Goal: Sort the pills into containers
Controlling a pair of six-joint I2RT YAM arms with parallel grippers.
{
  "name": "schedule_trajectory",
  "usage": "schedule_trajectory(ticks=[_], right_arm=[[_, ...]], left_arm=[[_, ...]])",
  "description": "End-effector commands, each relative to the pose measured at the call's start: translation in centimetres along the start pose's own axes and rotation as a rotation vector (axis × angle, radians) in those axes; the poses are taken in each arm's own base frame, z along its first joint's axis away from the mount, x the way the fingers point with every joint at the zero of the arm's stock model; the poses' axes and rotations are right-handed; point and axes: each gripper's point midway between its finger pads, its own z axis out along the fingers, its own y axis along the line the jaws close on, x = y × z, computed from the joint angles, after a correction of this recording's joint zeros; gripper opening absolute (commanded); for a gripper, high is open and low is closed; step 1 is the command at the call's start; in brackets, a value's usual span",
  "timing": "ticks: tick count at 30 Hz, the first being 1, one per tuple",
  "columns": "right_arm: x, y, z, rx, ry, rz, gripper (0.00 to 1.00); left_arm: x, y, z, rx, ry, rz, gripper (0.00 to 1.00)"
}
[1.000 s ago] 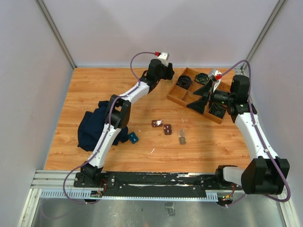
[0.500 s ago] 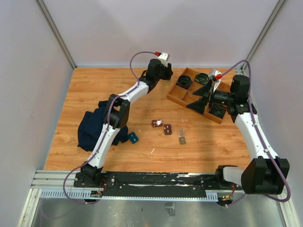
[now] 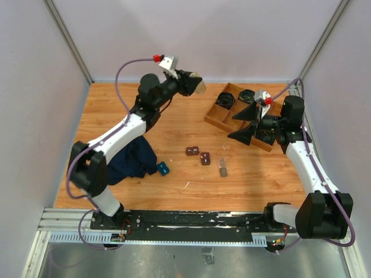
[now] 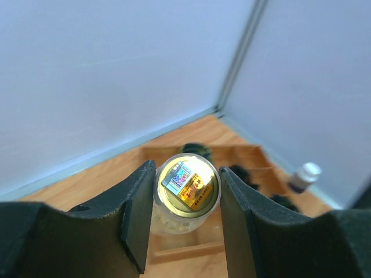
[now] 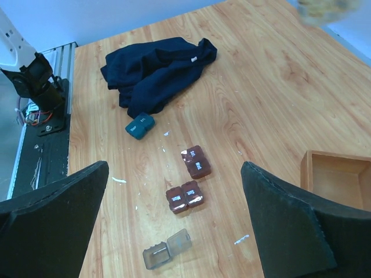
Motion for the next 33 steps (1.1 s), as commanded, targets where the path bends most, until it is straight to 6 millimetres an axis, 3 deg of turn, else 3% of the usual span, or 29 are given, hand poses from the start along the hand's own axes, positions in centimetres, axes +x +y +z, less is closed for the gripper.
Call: schedule_trajectory(ticks=[1, 8, 13, 16, 21, 26, 33], right_arm=[[-1.0, 2.0, 0.4, -0.093, -0.034, -0.136, 0.98], [-0.2, 3.2, 2.5, -0.087, -0.035, -0.229, 0.98], [-0.3, 4.7, 4.6, -0.132, -0.154, -0.281, 0.98], [0.0, 5.6, 5.4, -0.150, -0.188, -0.304, 0.98], [0.2, 6.4, 6.5, -0.150, -0.210, -0.315, 0.99], [0.9, 7.6, 8.1, -0.183, -0.203, -0.299, 0.99], [2.3, 7.3, 10.3, -0.146, -0.176, -0.277, 1.00]], left_arm=[[-0.6, -4.9, -5.4, 0.194, -0.053, -0.171, 0.00], [1.2, -9.1, -14.1, 0.285, -0.060, -0.398, 0.00], [2.5, -11.0, -17.5, 0.223, -0.105, -0.475, 0.00], [3.4, -10.7, -19.0, 0.164, -0.140, -0.535, 0.00], [4.3, -10.6, -20.3, 0.120, -0.169, -0.597, 0.00], [4.5, -11.3, -20.1, 0.121, -0.166, -0.606, 0.00], [4.3, -12.3, -19.7, 0.134, -0.164, -0.619, 0.00]])
